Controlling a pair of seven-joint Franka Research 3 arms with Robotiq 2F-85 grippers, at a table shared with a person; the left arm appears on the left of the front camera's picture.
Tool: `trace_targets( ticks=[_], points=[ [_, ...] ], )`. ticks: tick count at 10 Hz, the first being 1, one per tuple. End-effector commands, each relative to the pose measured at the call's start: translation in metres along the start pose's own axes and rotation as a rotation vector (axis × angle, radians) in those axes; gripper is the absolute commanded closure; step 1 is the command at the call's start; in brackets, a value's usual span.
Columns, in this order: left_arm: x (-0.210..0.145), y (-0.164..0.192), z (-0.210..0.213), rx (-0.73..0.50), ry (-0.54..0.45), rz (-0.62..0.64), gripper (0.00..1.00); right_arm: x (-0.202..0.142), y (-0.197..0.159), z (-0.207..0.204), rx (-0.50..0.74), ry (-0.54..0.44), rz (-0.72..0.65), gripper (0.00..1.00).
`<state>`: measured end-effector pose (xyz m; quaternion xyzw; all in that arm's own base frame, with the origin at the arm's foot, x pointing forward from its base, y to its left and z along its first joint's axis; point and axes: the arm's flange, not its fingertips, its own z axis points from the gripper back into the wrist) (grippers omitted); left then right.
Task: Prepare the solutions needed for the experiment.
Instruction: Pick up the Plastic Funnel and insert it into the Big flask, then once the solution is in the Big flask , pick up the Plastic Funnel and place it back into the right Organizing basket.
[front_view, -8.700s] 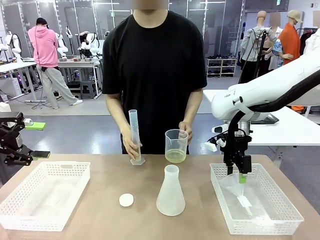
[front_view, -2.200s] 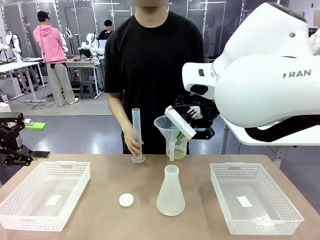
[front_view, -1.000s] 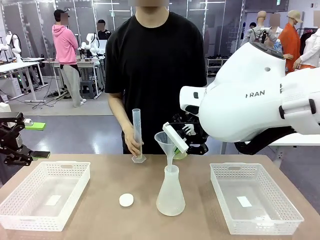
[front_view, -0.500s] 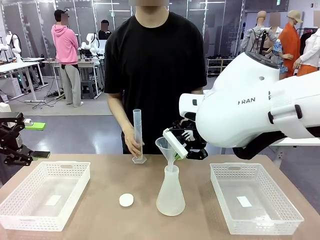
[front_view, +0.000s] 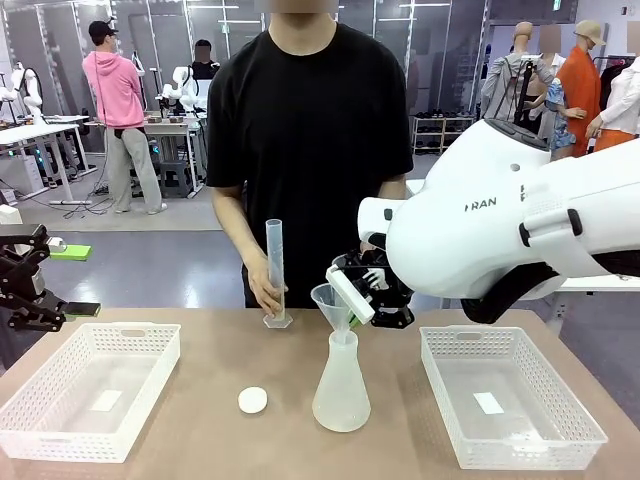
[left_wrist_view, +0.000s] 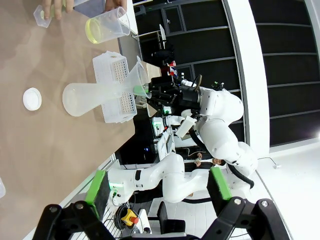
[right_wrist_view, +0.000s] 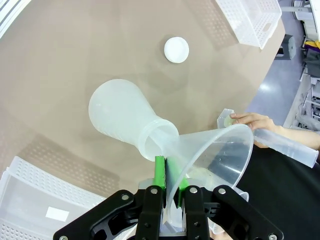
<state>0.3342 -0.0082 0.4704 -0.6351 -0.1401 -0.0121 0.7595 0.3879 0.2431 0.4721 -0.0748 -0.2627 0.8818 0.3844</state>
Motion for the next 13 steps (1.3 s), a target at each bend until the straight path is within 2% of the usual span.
trace_targets(
  ticks=[1,2,3,4,13],
  points=[
    [0.0013,-0.0007,-0.0014,-0.016,0.002,-0.003,0.0,-0.0065,0.0046,-0.0058,-0.018,-0.021,0.015,0.9],
    [0.0013,-0.0007,-0.0014,-0.016,0.002,-0.003,0.0,-0.0066,0.0051,-0.0067,-0.025,-0.022,0.02,0.78],
    [0.0013,-0.0007,-0.0014,-0.016,0.002,-0.003,0.0,-0.0059,0.0054,-0.0068,-0.026,-0.025,0.023,0.72],
    [0.0013,-0.0007,-0.0014,-0.016,0.002,-0.003,0.0,-0.0053,0.0054,-0.0069,-0.025,-0.033,0.021,0.6],
    [0.0013,-0.0007,-0.0014,-0.016,0.002,-0.003,0.0,-0.0014,0.002,-0.0024,-0.001,-0.013,-0.002,0.61]
  ],
)
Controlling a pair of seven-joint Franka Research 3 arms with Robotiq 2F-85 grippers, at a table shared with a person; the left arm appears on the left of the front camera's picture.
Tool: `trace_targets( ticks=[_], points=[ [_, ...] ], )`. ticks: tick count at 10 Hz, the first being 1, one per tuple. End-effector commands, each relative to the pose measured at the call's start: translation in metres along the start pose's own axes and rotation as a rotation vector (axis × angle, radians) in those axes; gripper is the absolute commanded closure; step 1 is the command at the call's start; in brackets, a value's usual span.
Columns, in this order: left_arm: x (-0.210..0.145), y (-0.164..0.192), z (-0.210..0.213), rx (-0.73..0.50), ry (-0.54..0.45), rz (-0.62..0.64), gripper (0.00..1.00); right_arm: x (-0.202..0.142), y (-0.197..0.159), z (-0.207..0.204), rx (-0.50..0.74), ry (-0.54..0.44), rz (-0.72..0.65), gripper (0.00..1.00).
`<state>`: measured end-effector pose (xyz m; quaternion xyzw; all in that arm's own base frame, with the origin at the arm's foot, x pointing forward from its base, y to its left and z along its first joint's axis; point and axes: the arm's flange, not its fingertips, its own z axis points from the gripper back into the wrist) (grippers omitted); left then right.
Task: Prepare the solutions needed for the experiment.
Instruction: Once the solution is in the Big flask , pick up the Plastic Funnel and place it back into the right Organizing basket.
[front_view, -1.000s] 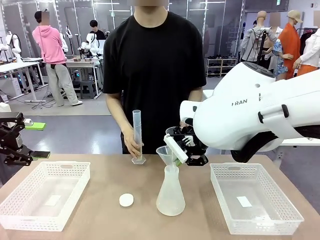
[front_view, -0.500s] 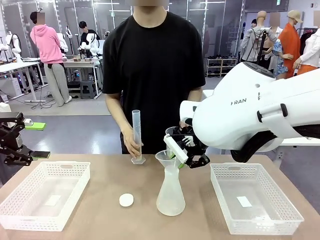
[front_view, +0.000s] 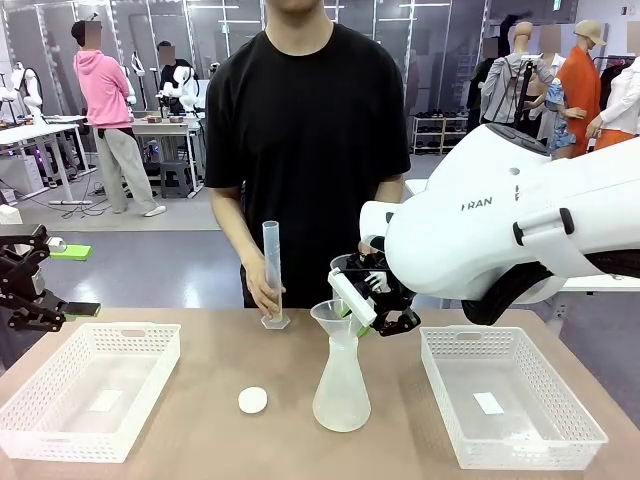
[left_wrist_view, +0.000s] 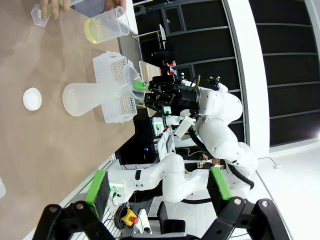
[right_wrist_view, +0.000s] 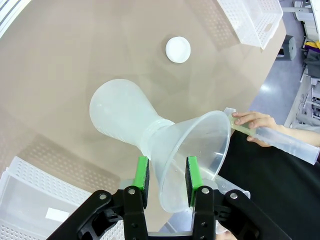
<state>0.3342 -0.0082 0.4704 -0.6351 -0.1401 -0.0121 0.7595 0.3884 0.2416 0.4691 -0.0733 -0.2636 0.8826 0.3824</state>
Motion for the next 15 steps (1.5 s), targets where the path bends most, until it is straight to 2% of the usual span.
trace_targets(
  ticks=[1,5,6,8,9,11,12,13,14,15],
  points=[
    [0.001,-0.001,-0.001,-0.016,0.002,-0.003,0.0,0.0,0.0,0.0,-0.001,-0.009,-0.006,0.61],
    [0.001,-0.001,-0.001,-0.016,0.002,-0.003,0.0,0.001,0.0,0.0,0.0,0.0,0.002,0.61],
    [0.001,-0.001,-0.001,-0.016,0.002,-0.003,0.0,0.02,0.0,0.031,-0.037,0.089,0.023,0.61],
    [0.001,-0.001,-0.001,-0.016,0.002,-0.003,0.0,0.034,-0.002,0.076,-0.058,0.145,0.066,0.61],
    [0.001,-0.001,-0.001,-0.016,0.002,-0.003,0.0,0.037,0.0,0.094,-0.079,0.138,0.055,0.61],
    [0.001,-0.001,-0.001,-0.016,0.002,-0.003,0.0,0.033,0.017,0.132,-0.006,0.229,-0.029,0.61],
    [0.001,-0.001,-0.001,-0.016,0.002,-0.003,0.0,0.026,0.029,0.149,0.061,0.289,-0.116,0.61],
    [0.001,-0.001,-0.001,-0.016,0.002,-0.003,0.0,0.02,0.039,0.162,0.075,0.311,-0.213,0.61],
    [0.001,-0.001,-0.001,-0.016,0.002,-0.003,0.0,0.017,0.048,0.168,0.084,0.306,-0.229,0.61],
    [0.001,-0.001,-0.001,-0.016,0.002,-0.003,0.0,0.016,0.052,0.165,0.091,0.349,-0.219,0.61]
  ],
)
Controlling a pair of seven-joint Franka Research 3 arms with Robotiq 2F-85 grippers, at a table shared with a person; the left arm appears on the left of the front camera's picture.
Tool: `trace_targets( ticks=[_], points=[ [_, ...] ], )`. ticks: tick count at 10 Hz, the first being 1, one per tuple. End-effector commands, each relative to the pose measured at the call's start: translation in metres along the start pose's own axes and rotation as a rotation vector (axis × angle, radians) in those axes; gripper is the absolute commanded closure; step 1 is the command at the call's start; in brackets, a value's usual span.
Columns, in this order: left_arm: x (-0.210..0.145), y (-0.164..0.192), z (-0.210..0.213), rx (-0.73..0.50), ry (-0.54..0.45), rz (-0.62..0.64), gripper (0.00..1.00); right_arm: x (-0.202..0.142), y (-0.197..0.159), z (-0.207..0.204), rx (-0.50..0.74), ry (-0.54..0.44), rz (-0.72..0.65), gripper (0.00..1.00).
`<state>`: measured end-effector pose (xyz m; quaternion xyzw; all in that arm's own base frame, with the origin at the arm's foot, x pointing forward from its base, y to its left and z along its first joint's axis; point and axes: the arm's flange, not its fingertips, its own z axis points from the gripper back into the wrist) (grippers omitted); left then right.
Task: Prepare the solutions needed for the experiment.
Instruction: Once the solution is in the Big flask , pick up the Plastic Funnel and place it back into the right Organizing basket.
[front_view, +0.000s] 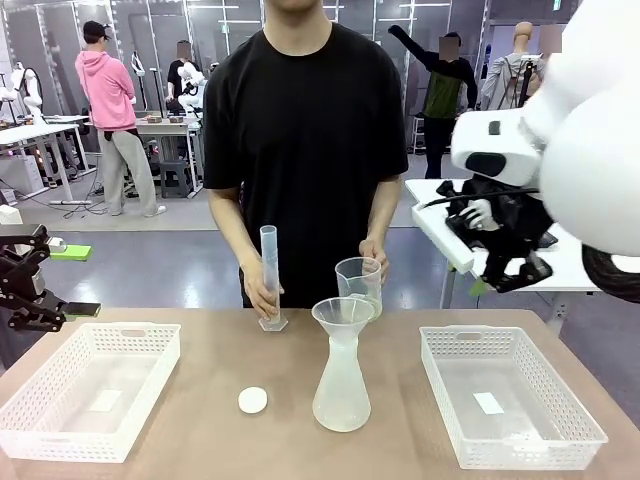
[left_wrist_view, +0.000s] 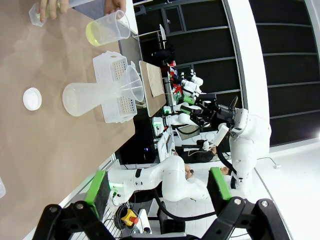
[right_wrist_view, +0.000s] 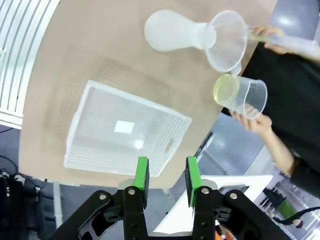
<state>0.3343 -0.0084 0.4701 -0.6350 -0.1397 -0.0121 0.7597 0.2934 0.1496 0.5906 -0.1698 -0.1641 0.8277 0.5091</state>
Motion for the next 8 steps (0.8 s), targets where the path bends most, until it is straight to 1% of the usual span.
trace_targets(
  ticks=[1,5,6,7,8],
  points=[
    [0.001,-0.001,-0.001,-0.017,0.002,-0.003,0.0,0.005,-0.007,-0.004,-0.023,-0.02,0.029,0.61],
    [0.001,-0.001,-0.001,-0.017,0.002,-0.003,0.0,0.006,-0.003,0.0,-0.009,-0.019,0.023,0.61],
    [0.001,-0.001,-0.001,-0.017,0.002,-0.003,0.0,0.006,-0.01,-0.011,0.079,-0.14,-0.145,0.61],
    [0.001,-0.001,-0.001,-0.017,0.002,-0.003,0.0,-0.01,-0.005,-0.028,0.087,-0.271,-0.409,0.61],
    [0.001,-0.001,-0.001,-0.017,0.002,-0.003,0.0,-0.022,0.012,-0.043,0.138,-0.368,-0.601,0.61]
  ],
)
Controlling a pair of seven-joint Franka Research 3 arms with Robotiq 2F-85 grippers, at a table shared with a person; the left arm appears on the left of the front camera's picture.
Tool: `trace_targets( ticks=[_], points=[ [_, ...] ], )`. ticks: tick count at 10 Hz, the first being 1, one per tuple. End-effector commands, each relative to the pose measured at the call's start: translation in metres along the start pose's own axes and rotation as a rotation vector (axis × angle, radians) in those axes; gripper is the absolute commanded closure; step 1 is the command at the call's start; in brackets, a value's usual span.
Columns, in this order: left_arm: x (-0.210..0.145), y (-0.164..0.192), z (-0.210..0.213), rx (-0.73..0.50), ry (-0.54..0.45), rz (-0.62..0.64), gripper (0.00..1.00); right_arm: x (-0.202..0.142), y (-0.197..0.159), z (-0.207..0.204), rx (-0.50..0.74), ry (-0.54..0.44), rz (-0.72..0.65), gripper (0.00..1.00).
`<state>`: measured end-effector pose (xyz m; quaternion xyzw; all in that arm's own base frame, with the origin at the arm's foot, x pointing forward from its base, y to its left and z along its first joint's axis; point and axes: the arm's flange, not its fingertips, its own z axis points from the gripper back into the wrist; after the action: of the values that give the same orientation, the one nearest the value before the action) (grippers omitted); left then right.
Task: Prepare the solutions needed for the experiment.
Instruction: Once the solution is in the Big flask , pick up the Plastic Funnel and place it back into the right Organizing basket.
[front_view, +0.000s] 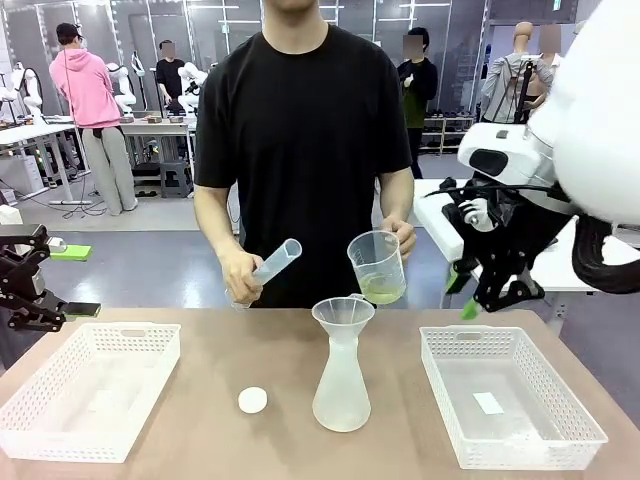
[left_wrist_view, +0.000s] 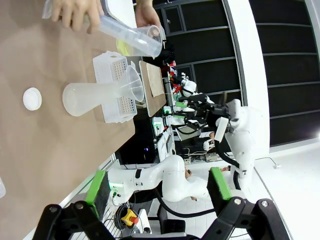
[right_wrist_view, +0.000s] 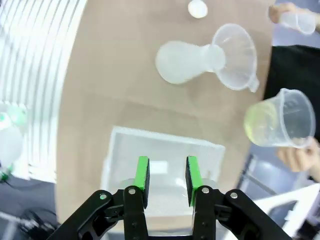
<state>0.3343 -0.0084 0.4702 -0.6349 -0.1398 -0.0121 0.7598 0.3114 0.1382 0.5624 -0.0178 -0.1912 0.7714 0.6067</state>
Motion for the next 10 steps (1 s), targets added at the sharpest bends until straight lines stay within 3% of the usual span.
trace_targets(
  ticks=[1,2,3,4,5,6,8,9,10],
  points=[
    [0.001,-0.001,-0.001,-0.017,0.002,-0.003,0.0,-0.025,0.019,-0.024,0.071,-0.265,-0.457,0.61],
    [0.001,-0.001,-0.001,-0.017,0.002,-0.003,0.0,-0.031,0.029,-0.035,0.135,-0.415,-0.606,0.61],
    [0.001,-0.001,-0.001,-0.017,0.002,-0.003,0.0,-0.04,0.037,-0.046,0.189,-0.5,-0.794,0.61],
    [0.001,-0.001,-0.001,-0.017,0.002,-0.003,0.0,-0.05,0.043,-0.057,0.289,-0.513,-1.007,0.61],
    [0.001,-0.001,-0.001,-0.017,0.002,-0.003,0.0,-0.063,0.047,-0.067,0.293,-0.572,-1.128,0.61],
    [0.001,-0.001,-0.001,-0.017,0.002,-0.003,0.0,-0.076,0.052,-0.074,0.363,-0.687,-1.24,0.61],
    [0.001,-0.001,-0.001,-0.017,0.002,-0.003,0.0,-0.101,0.069,-0.087,0.498,-0.679,-1.35,0.61],
    [0.001,-0.001,-0.001,-0.017,0.002,-0.003,0.0,-0.104,0.076,-0.089,0.538,-0.652,-1.337,0.61],
    [0.001,-0.001,-0.001,-0.017,0.002,-0.003,0.0,-0.098,0.082,-0.087,0.604,-0.695,-1.182,0.61]
  ],
)
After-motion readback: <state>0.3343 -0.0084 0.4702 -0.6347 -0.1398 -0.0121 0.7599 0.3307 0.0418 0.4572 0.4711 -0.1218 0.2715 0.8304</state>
